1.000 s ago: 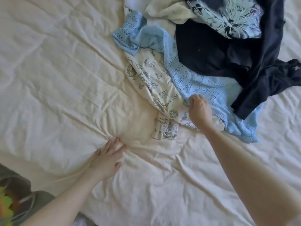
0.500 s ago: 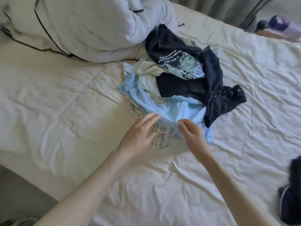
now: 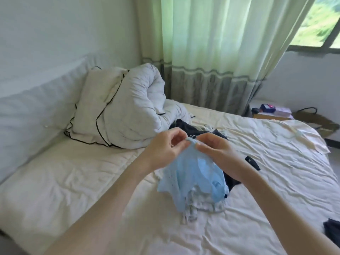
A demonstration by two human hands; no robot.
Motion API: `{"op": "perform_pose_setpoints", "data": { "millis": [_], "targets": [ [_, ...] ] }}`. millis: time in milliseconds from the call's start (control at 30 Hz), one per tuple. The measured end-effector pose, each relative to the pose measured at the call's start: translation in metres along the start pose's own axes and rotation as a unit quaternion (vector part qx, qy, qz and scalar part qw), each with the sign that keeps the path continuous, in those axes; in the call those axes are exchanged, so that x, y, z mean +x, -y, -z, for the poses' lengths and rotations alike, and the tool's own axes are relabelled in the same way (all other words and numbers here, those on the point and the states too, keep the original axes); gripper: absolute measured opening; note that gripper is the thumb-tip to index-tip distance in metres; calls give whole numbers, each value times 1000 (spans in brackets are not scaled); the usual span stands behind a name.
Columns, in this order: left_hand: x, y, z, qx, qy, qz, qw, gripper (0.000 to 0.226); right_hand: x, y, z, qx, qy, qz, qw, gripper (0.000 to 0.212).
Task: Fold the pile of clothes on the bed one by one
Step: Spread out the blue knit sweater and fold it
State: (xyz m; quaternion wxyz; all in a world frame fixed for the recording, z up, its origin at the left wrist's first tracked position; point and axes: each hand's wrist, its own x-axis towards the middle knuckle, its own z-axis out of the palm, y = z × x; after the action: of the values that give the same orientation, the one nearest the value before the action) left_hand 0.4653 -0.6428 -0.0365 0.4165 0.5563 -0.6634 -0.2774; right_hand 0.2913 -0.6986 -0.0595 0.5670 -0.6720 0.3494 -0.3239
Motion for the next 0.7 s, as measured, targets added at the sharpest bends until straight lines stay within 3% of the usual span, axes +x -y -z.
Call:
{"op": "perform_pose_setpoints", "data": {
  "millis": [67, 167, 267, 333, 433, 500, 567, 633, 700],
  "targets": [
    [5, -31, 20, 9, -23, -47, 999, 18, 1, 16, 0, -49, 5, 40, 998, 31],
    [7, -72, 54, -15, -81, -87, 993, 17, 3, 25, -2, -205, -80, 114, 969, 21],
    [-2, -93, 88, -43, -148, -102, 983, 15, 2, 21, -2, -297, -147, 132, 934, 8],
    [-11, -101, 108, -70, -174, -101, 977, 15, 1, 20, -7, -324, -149, 121, 927, 12],
    [-25, -107, 128, -83, -203, -97, 971, 12, -1, 29, -22, -315, -114, 90, 938, 13],
    [-33, -111, 135, -61, -215, -101, 969, 12, -7, 42, -41, -202, -66, 82, 974, 8],
    [-40, -115, 140, -34, -219, -105, 969, 12, -11, 58, -65, -94, 6, 90, 991, 20],
    [-45, -118, 144, -12, -215, -102, 971, 12, -10, 72, -90, -93, 38, 128, 987, 33],
    [-49, -121, 150, 8, -212, -102, 972, 11, 0, 81, -111, -153, 6, 173, 973, 17]
  ]
}}
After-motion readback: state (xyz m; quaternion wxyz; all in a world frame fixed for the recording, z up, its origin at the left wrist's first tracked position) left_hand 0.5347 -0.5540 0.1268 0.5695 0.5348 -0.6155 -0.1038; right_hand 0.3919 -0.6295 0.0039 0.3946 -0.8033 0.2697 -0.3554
